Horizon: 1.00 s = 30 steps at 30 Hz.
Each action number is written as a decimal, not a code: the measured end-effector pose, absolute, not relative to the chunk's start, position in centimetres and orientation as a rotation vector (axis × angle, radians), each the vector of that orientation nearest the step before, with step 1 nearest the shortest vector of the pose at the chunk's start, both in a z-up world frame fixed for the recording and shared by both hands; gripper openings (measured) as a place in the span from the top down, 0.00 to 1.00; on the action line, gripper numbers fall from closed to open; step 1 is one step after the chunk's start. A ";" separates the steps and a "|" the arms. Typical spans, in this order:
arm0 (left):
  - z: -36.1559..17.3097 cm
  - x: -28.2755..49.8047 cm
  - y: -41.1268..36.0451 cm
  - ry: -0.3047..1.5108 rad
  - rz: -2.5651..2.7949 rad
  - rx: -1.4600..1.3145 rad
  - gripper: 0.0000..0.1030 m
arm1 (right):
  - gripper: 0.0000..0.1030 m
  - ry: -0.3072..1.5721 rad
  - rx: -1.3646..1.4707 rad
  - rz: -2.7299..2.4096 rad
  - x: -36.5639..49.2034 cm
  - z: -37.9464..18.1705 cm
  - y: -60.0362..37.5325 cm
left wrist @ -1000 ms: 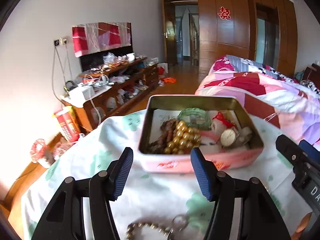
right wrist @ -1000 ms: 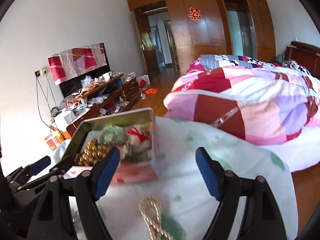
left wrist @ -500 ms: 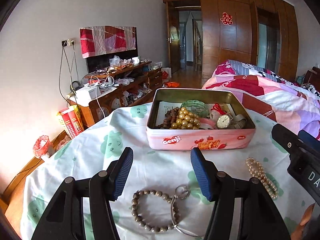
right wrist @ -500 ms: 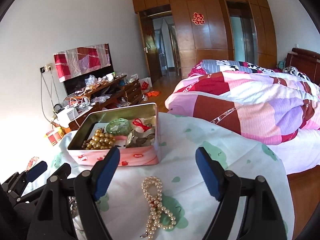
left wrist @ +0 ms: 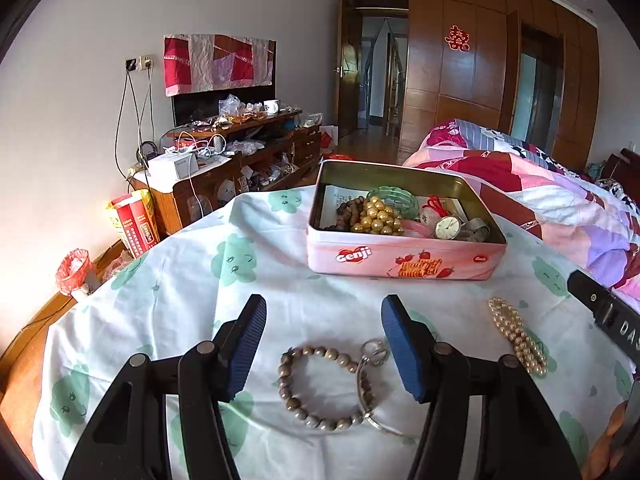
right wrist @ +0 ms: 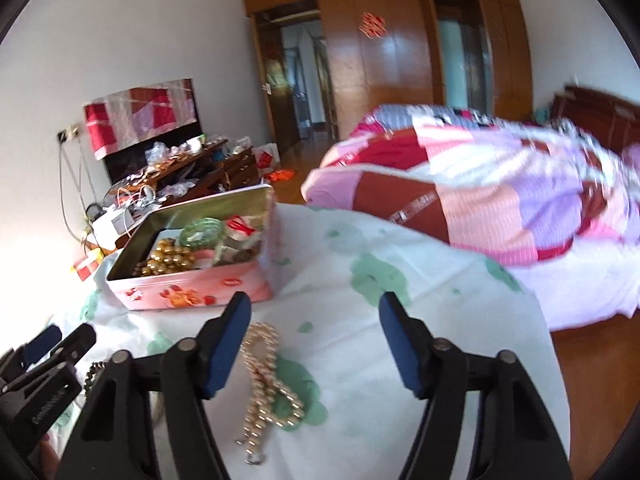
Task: Organize jewelry
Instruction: 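Move both tools back over the remaining jewelry on the cloth, then grasp pearl strand with right tool while left tool grasps brown bead bracelet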
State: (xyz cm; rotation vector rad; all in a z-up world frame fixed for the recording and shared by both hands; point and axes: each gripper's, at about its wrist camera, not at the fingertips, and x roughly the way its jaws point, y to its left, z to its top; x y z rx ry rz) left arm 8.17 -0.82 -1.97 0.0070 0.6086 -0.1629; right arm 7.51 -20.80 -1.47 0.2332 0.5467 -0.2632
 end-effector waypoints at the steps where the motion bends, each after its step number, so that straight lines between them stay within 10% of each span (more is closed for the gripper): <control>1: -2.0 8.0 -0.6 0.609 -0.163 0.003 0.41 | 0.42 0.556 0.273 -0.264 7.3 -1.7 -21.6; 7: -1.7 7.5 1.6 0.613 -0.134 -0.040 0.41 | 0.56 0.614 0.388 -0.211 7.1 -2.5 -23.0; 30: -3.7 8.4 5.1 0.847 -0.199 -0.099 0.41 | 0.55 0.885 0.054 -0.061 10.8 -5.2 -16.1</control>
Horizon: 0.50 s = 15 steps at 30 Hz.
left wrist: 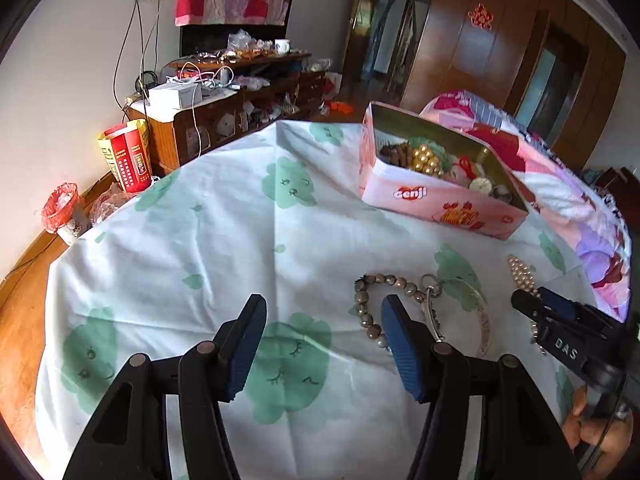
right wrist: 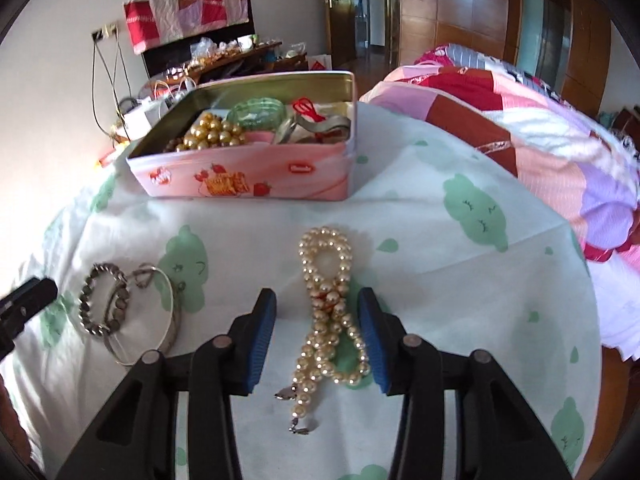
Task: Organize jewelry
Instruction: 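Grasp pearl strand with right tool while left tool grasps brown bead bracelet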
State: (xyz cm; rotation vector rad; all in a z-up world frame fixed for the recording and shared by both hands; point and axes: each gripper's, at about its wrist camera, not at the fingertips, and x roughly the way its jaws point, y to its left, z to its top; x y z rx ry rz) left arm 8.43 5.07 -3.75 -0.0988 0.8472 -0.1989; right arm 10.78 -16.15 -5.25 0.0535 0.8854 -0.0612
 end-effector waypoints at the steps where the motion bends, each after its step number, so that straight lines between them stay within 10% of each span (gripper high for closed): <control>1: -3.9 8.8 4.8 0.862 -0.194 -0.088 0.41 | 0.58 0.888 0.029 -0.062 10.7 -5.3 -15.8; 4: -4.5 9.2 4.2 0.901 -0.198 -0.076 0.42 | 0.82 0.885 0.009 -0.048 10.6 -5.2 -15.5; 12: -4.8 9.5 2.5 0.932 -0.207 0.011 0.49 | 0.84 0.791 0.133 0.054 9.5 -3.9 -16.8; 15: -4.8 9.5 2.2 0.929 -0.199 0.033 0.71 | 0.84 0.704 0.100 0.056 8.3 -2.7 -16.2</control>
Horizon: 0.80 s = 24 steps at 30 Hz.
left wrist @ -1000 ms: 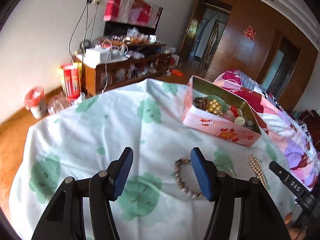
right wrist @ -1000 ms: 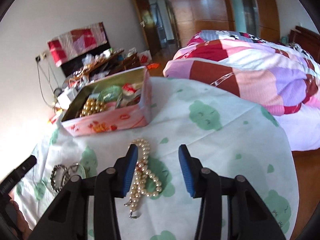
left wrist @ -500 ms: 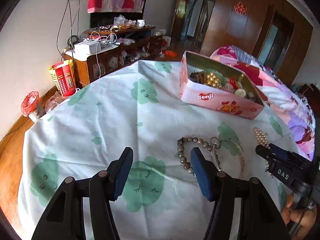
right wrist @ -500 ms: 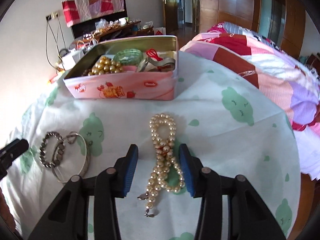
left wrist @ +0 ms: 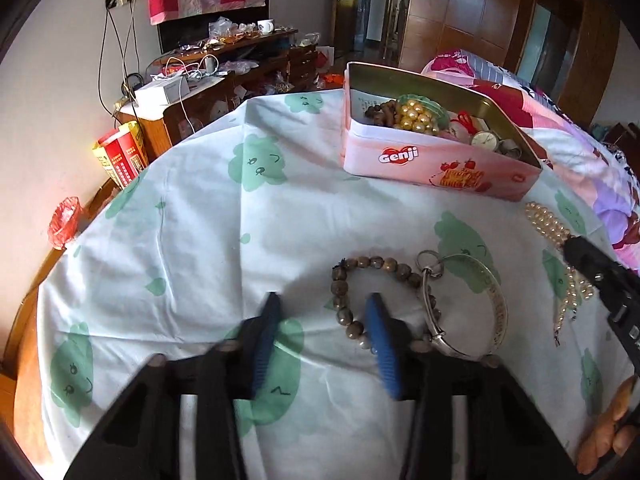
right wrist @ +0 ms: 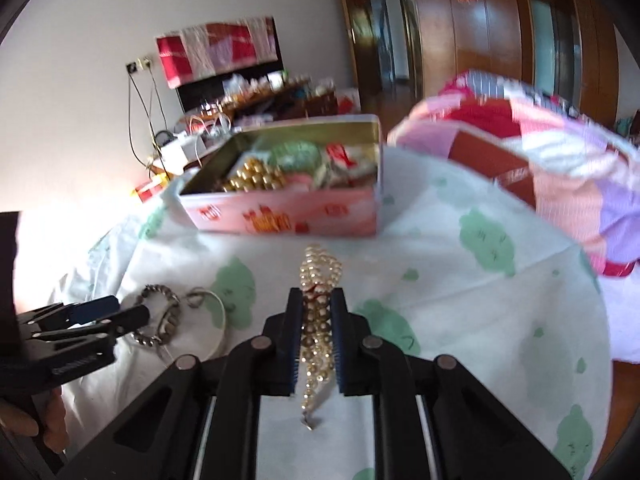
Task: Organize jewelry
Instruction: 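Grasp pearl strand with right tool while left tool grasps brown bead bracelet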
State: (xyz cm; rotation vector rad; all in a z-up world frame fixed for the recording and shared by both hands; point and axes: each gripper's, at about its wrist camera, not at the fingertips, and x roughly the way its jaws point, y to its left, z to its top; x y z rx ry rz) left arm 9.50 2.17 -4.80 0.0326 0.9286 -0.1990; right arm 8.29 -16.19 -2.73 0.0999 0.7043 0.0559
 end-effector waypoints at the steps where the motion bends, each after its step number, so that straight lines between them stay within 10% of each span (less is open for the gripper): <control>1: -4.8 9.5 2.1 0.928 -0.211 0.030 0.74 | 0.85 0.689 0.085 0.054 8.1 -2.5 -15.9; 3: -4.8 9.4 2.2 0.928 -0.234 0.025 0.88 | 0.91 0.652 0.055 0.049 7.5 -2.1 -15.3; 15: -3.2 8.2 4.2 0.824 -0.266 -0.114 0.93 | 0.91 0.623 0.195 0.006 7.7 -2.0 -18.0; 20: -1.5 6.3 5.2 0.677 -0.250 -0.152 0.93 | 0.54 0.641 0.295 -0.003 8.0 -2.4 -19.7; 24: -1.1 6.0 5.9 0.635 -0.243 -0.186 0.93 | 0.51 0.644 0.363 0.037 7.7 -2.7 -20.6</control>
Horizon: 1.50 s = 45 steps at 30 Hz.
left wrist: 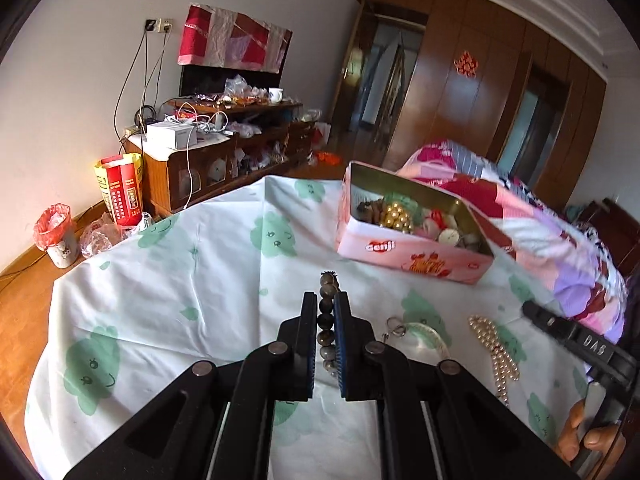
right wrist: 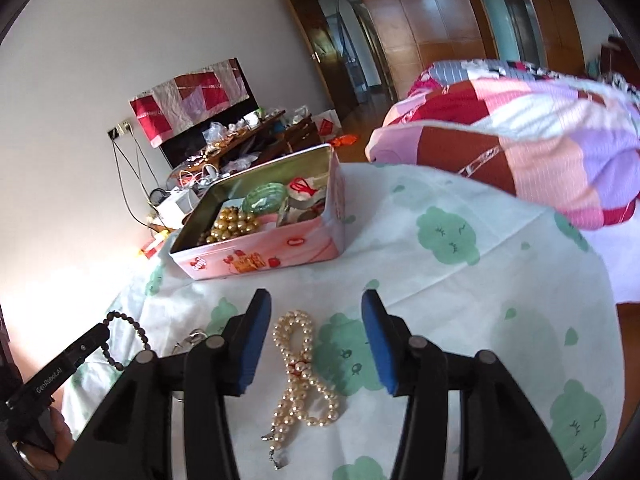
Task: Organize jewelry
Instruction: 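Grasp pearl strand with right tool while left tool grasps brown bead bracelet, then lower bead bracelet with left tool while right tool lowers pearls into tin, opening both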
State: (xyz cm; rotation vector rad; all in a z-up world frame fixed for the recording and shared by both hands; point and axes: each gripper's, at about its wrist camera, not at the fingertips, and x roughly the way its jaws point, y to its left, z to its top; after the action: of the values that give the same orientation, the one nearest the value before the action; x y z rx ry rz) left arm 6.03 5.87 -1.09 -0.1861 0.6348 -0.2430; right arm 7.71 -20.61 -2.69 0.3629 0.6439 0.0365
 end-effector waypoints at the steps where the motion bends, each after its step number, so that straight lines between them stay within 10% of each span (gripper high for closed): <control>1: -1.1 6.1 5.8 0.637 -0.249 -0.188 0.93 | 0.53 0.669 0.372 0.062 7.9 -2.9 -20.6; 16: -1.4 6.0 5.0 0.650 -0.263 -0.152 0.93 | 0.83 0.914 0.000 0.034 10.0 -5.2 -14.3; 45: 1.1 5.8 3.3 0.584 -0.328 -0.147 0.93 | 0.85 0.581 0.275 0.144 6.3 1.3 -17.3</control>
State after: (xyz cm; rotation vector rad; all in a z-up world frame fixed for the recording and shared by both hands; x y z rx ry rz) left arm 5.76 3.28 1.12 -0.1468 0.5839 -0.3277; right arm 6.30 -17.31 1.32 0.2751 0.5813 0.1440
